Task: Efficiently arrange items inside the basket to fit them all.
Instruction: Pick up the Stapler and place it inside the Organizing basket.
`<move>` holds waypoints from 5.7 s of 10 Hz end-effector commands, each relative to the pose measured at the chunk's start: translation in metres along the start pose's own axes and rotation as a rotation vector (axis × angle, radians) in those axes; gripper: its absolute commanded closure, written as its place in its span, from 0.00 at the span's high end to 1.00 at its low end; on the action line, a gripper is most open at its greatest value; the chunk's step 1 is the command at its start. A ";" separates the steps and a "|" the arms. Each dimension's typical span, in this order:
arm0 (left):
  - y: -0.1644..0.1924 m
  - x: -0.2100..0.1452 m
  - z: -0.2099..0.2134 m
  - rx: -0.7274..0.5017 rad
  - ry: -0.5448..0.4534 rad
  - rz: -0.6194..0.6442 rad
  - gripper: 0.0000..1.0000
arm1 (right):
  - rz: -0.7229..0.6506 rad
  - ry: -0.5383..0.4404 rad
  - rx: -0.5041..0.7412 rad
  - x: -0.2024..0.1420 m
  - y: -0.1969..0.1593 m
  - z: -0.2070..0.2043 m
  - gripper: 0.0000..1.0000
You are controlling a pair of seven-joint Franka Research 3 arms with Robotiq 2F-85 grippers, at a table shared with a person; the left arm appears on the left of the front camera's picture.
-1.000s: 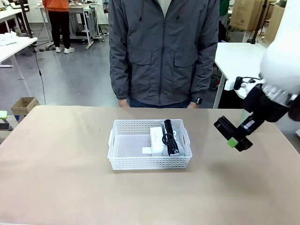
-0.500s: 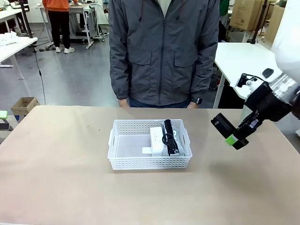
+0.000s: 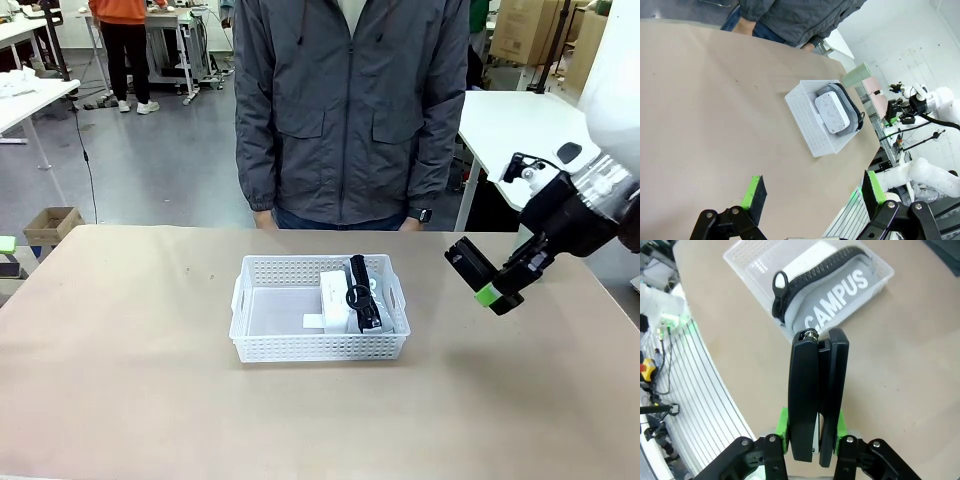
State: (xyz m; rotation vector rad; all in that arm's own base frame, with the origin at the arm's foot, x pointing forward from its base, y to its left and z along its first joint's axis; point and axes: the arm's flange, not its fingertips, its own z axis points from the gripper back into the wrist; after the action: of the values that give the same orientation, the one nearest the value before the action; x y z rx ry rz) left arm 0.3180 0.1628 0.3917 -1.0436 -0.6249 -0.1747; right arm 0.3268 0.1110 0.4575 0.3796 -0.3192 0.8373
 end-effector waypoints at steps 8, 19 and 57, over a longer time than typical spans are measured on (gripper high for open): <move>-0.003 0.000 0.002 -0.010 0.003 0.013 1.00 | 0.087 0.125 0.005 0.206 0.075 -0.083 0.42; -0.003 0.000 0.002 -0.010 0.003 0.013 1.00 | 0.095 0.304 0.070 0.227 0.070 -0.279 0.42; -0.003 0.000 0.002 -0.010 0.003 0.013 1.00 | -0.877 -0.599 0.587 -0.225 -0.123 0.086 1.00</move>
State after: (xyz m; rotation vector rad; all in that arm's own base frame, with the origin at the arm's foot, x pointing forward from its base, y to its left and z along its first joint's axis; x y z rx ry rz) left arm 0.3179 0.1626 0.3918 -1.0433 -0.6235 -0.1750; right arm 0.2709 -0.1537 0.3991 1.2126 -0.4008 -0.0731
